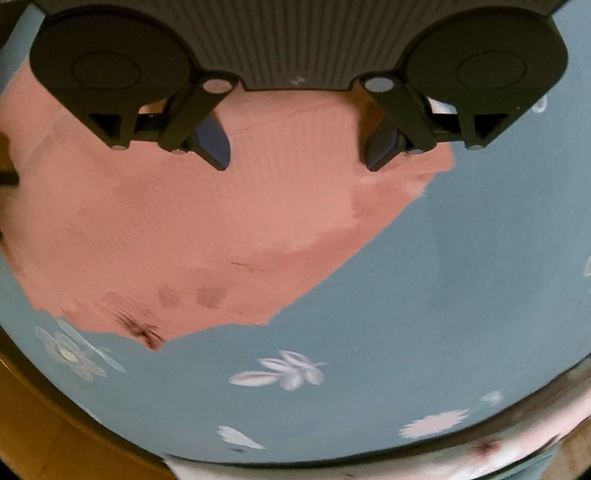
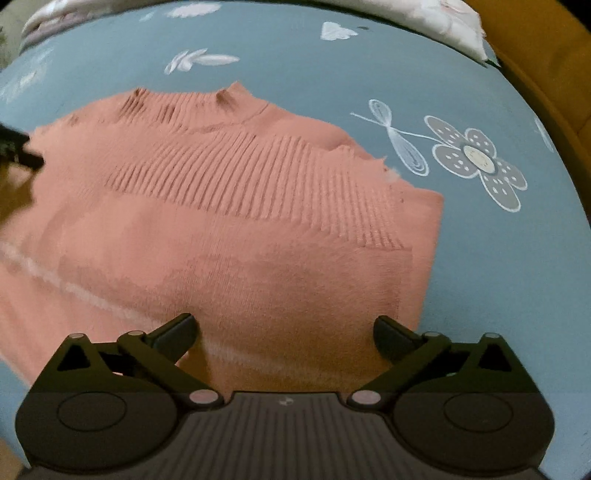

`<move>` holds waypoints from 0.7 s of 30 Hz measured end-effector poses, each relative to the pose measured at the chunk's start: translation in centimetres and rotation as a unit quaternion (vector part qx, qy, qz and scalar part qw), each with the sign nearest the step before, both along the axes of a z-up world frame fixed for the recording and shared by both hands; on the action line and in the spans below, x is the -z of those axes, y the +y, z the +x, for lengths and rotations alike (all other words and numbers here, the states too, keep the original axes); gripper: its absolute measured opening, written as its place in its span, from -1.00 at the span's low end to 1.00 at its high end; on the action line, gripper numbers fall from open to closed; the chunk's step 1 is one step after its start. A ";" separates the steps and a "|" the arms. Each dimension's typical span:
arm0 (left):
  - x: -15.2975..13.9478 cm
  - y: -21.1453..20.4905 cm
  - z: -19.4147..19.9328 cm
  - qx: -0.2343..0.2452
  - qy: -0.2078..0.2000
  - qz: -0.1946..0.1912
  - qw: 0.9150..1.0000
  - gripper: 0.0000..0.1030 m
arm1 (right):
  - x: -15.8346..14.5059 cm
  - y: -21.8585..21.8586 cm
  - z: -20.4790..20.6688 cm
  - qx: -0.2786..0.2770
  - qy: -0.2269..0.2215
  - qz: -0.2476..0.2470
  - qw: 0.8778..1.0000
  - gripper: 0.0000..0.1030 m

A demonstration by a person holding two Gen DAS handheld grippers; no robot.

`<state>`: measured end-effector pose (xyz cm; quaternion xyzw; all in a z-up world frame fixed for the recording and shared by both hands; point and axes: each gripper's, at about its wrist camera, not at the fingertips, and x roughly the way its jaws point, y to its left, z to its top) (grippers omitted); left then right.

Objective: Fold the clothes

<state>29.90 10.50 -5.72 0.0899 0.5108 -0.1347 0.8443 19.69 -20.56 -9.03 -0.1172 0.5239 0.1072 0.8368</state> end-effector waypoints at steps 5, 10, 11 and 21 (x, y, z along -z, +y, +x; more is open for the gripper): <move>-1.5 -0.3 0.0 0.009 -0.032 -0.036 0.999 0.52 | 0.3 0.5 -0.2 -0.013 -0.007 -0.014 1.000 1.00; -0.6 -1.0 1.5 0.016 0.000 -0.147 0.989 0.51 | 0.5 0.7 -0.5 -0.012 -0.019 -0.023 0.999 1.00; -0.2 -1.1 1.6 0.014 0.011 -0.161 0.987 0.51 | 0.6 0.7 -0.6 -0.013 -0.022 -0.022 0.999 1.00; -0.5 -1.8 0.7 -0.019 0.000 -0.077 0.997 0.50 | 0.6 0.3 -0.8 -0.032 -0.032 -0.016 0.999 1.00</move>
